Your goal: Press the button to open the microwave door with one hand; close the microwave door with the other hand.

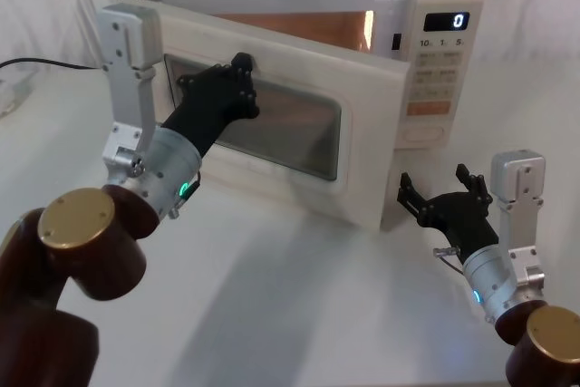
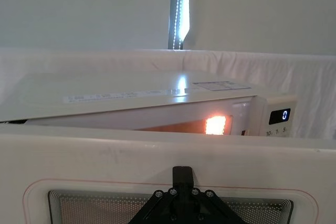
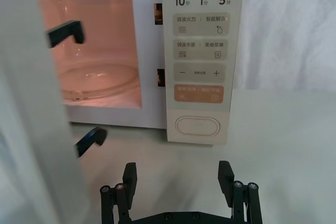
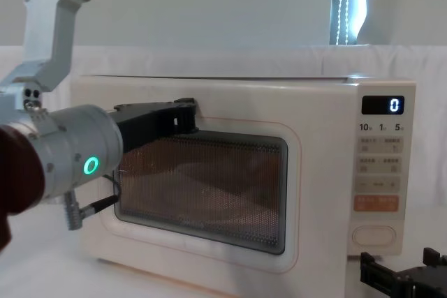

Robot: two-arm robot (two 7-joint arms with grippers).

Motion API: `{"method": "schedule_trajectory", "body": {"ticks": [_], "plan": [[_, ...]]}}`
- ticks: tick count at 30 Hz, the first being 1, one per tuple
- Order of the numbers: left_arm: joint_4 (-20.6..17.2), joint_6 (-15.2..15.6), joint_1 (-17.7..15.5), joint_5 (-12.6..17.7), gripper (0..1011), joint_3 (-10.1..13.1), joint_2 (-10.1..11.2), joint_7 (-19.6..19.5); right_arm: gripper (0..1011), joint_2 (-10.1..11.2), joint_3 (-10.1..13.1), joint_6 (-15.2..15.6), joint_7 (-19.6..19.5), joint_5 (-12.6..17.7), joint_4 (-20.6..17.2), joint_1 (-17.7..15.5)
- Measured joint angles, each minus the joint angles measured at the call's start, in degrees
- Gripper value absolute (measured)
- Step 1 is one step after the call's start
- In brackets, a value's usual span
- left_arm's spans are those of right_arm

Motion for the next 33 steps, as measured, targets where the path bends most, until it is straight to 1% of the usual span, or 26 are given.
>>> {"method": "schedule_trajectory", "body": {"ticks": [6,15,21,33], "plan": [[2.78,-0.92,-2.05,1.46,0,1.01,-1.00,0.33,1002,0.00,0.00,0.00,0.00,0.00,0.00,0.00],[6.53,-2.35,-5.05,3.94,0,1.79,-2.34,0.69,1002,0.00,0.00,0.00,0.00,0.00,0.00,0.01],[8.06,-3.09,-6.38,5.12,0,2.12,-2.85,0.36,1002,0.00,0.00,0.00,0.00,0.00,0.00,0.00],[11.10,-3.44,-8.73,6.70,0,2.51,-4.81,0.24,1002,0.00,0.00,0.00,0.00,0.00,0.00,0.00]]}}
